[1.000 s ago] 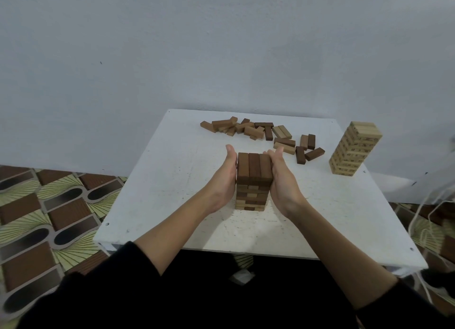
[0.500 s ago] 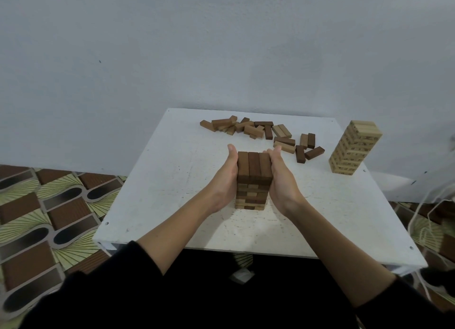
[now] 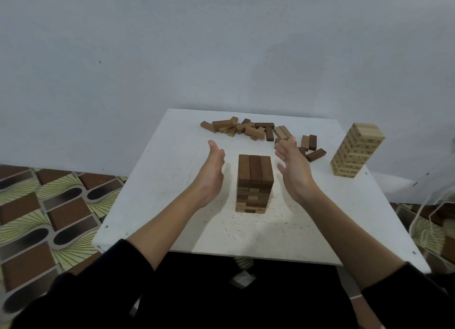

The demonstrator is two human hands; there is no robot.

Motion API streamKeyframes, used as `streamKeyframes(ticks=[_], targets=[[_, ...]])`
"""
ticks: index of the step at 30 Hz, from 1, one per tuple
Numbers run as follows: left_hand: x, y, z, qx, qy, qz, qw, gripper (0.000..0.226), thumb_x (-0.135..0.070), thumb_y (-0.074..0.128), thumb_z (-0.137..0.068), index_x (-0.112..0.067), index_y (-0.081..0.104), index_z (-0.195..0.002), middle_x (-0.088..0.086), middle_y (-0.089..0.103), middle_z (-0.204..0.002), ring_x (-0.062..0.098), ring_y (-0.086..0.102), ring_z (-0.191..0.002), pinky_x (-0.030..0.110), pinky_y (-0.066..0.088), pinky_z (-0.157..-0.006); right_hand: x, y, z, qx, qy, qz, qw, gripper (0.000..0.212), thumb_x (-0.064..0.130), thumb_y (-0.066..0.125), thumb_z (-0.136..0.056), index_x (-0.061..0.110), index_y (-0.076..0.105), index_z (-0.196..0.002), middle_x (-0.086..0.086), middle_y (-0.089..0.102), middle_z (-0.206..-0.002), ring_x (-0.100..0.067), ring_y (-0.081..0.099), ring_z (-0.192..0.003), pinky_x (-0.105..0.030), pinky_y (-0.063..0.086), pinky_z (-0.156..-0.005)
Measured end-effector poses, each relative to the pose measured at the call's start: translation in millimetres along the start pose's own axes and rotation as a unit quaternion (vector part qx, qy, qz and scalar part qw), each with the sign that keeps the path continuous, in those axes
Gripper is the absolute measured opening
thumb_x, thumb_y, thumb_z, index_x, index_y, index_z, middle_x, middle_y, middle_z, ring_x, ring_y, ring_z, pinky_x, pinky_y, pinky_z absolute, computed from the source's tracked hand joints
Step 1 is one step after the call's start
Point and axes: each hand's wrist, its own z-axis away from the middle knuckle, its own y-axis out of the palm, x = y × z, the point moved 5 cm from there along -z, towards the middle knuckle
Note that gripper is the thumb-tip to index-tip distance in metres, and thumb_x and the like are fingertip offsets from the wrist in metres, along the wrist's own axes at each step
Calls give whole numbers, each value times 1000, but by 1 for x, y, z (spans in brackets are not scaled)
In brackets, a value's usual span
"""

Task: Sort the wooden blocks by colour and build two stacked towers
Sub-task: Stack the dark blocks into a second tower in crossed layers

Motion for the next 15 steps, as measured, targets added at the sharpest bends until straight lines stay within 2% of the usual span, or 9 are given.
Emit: streamKeyframes(ticks=[1,3,5,7,9,10,12,15], targets=[[-2,-6,0,-26,-17,34,999,75,-60,3,-96,-11,14,-152,4,10,-160,20,8,-147,40,8,-118,1,-3,-8,-14,0,17,1000,51,41,32,-100,13,36,-143,-2,42,-143,-17,38,-133,-36,27,-113],[5,-20,-10,-61,-33,27,997,71,-60,11,-96,-15,22,-150,-1,20,-158,18,17,-146,41,11,-120,-3,-8,-26,-35,-6,91,995,41,31,41,-100,12,45,-136,-2,48,-135,-18,44,-126,-34,35,-109],[8,-31,-18,-82,-45,-30,995,63,-55,22,-99,-15,31,-147,0,29,-154,21,27,-142,42,21,-118,-6,-9,-41,-32,-27,167,985,35,20,44,-99,11,50,-133,-4,50,-133,-17,47,-122,-30,38,-103],[12,-37,-27,-89,-34,-94,991,44,-42,36,-101,-12,47,-132,4,44,-141,22,44,-128,36,39,-105,-11,-7,-57,-21,-44,230,972,32,12,46,-97,10,54,-129,-4,53,-132,-17,48,-122,-23,36,-96],[16,-43,-36,-101,-14,-139,985,25,-26,48,-99,-11,57,-117,5,55,-127,16,54,-108,23,48,-83,-14,-3,-74,-4,-57,290,955,29,8,47,-96,9,58,-122,-5,54,-130,-17,48,-122,-20,34,-93],[16,-46,-42,-110,-6,-162,981,19,-20,51,-97,-11,60,-112,5,58,-122,13,55,-102,21,49,-78,-14,0,-83,8,-66,319,946,27,7,48,-95,9,60,-119,-5,55,-129,-17,49,-121,-20,34,-92],[7,-51,-57,-123,14,-214,969,16,-14,53,-96,-10,61,-110,4,59,-117,12,54,-97,22,48,-81,-9,9,-107,29,-91,379,920,24,6,49,-94,9,65,-111,-4,57,-126,-16,51,-116,-18,34,-88],[-9,-58,-86,-130,54,-299,944,20,-11,53,-95,-6,60,-112,3,59,-112,11,52,-95,19,40,-81,-2,22,-140,49,-132,442,886,24,-1,47,-90,6,70,-97,-8,62,-106,-18,54,-98,-16,31,-77]])
